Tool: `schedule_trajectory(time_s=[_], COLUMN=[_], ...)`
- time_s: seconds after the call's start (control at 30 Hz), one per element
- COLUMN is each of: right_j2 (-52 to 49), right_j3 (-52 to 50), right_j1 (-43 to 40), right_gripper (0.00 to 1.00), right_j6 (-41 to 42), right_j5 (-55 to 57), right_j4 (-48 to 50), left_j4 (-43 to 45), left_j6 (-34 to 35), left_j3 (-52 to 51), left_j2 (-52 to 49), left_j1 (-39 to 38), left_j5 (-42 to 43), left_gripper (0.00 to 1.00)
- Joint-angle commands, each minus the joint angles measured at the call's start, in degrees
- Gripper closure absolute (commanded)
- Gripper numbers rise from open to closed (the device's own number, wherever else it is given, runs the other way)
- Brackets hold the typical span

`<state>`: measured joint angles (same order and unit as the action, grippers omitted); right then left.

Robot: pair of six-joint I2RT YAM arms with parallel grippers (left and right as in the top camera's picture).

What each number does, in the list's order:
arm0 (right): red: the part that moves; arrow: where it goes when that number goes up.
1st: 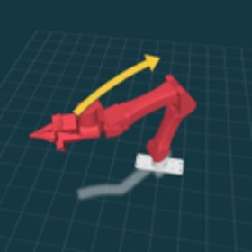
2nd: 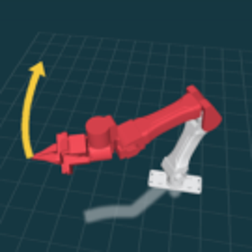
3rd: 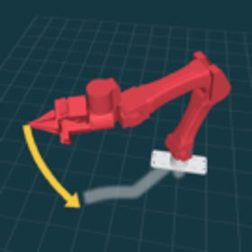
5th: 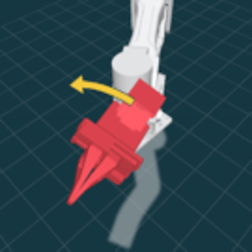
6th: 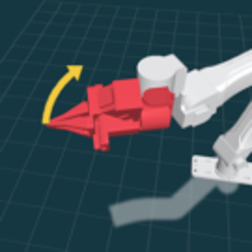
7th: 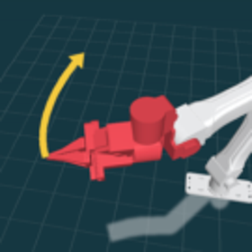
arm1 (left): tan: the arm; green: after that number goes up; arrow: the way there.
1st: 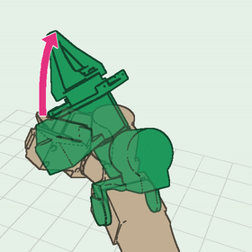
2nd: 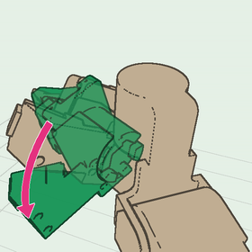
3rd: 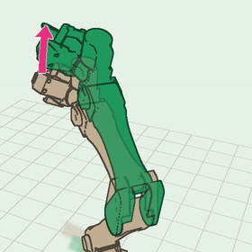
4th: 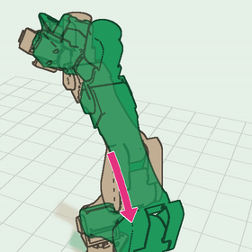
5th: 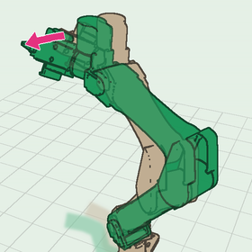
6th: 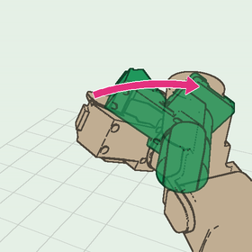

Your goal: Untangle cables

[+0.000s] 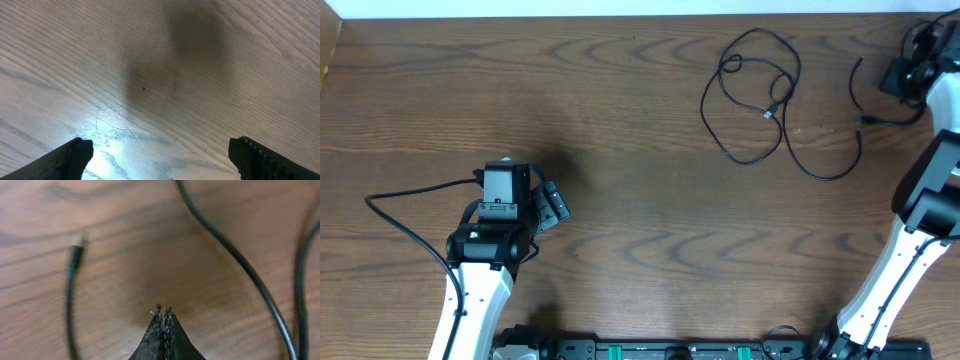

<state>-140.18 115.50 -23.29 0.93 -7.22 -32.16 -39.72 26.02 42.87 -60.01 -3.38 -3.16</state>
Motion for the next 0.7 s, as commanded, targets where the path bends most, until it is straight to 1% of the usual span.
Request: schedule_trajectory(time_s=[0.0, 0.17, 0.53, 0.6, 0.67], right_j2=[0.0, 0.0, -0.1, -0.1, -0.1], right_j3=[0.0, 0.0, -1.1, -1.2, -1.2], right_j1=[-0.7, -0.7, -0.8, -0.8, -1.0], right_gripper=[0.99, 0.99, 0.99, 0.99, 0.99], right_j6=[4.4, 4.4, 3.1, 4.5, 7.7], right_j5=[10.0, 17.3, 19.3, 22.3, 26.7], right_j4=[-0.5, -2.0, -5.9, -8.1, -10.9], left_j4=[-0.1, -0.1, -0.1, -0.1, -0.1], left_j6=[-0.7, -0.7, -0.7, -0.7, -0.7], left_j3=[0.3, 0.3, 0.3, 0.3, 0.3], left_j2=[-0.2, -0.2, -0.2, -0.2, -0.2], left_j1=[0.3, 0.3, 0.3, 0.3, 0.3], left_j5=[-0.5, -0.5, -0.5, -0.5, -0.5], left_gripper=[0.06, 0.06, 0.06, 0.07, 0.06])
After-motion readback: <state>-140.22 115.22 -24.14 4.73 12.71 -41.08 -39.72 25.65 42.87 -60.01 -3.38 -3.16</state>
